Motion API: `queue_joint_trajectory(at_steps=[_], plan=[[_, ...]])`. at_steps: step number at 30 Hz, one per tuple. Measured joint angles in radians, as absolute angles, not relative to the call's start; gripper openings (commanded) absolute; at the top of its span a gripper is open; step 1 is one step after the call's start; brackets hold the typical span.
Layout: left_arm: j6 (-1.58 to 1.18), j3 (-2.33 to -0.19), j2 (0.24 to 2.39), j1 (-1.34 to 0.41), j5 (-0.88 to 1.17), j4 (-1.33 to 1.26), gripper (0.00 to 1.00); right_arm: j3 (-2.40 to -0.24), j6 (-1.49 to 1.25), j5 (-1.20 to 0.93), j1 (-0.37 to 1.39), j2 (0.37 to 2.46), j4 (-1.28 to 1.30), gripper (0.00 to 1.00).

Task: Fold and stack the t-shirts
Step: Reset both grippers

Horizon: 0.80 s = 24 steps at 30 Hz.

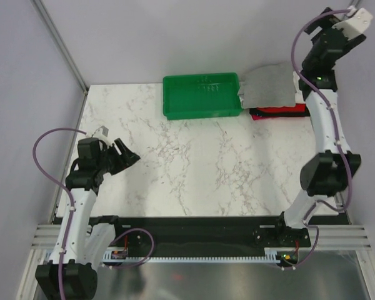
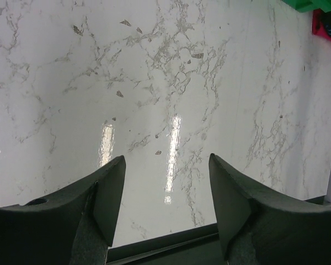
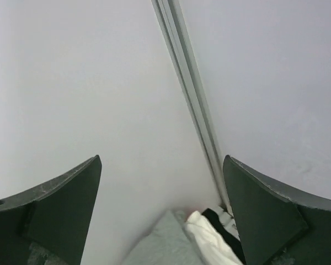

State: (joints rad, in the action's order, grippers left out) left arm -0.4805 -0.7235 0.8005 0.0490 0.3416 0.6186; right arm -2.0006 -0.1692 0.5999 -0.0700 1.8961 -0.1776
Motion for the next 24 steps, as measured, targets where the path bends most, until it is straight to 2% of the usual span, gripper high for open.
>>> queue_joint_trajectory(at_steps=[4,7,13,18,24], plan=[[-0.48,-0.722,0.768,0.049,0.341,0.619,0.69,-1.675,-0.308,0.514,-0.058,1.513,-0.189,0.98],[-0.48,-0.722,0.739,0.049,0.341,0.618,0.7,-1.511,-0.395,0.461,-0.022,1.318,-0.13,0.98],[-0.48,-0.722,0.732,0.049,0.341,0.618,0.7,-1.218,-0.511,0.354,0.08,1.113,0.125,0.98],[-0.48,-0.722,0.727,0.049,0.34,0.618,0.69,-0.916,-0.564,0.289,0.091,0.927,0.327,0.98],[-0.48,-0.719,0.708,0.049,0.338,0.618,0.69,-0.822,-0.589,0.212,0.091,0.712,0.415,0.98]])
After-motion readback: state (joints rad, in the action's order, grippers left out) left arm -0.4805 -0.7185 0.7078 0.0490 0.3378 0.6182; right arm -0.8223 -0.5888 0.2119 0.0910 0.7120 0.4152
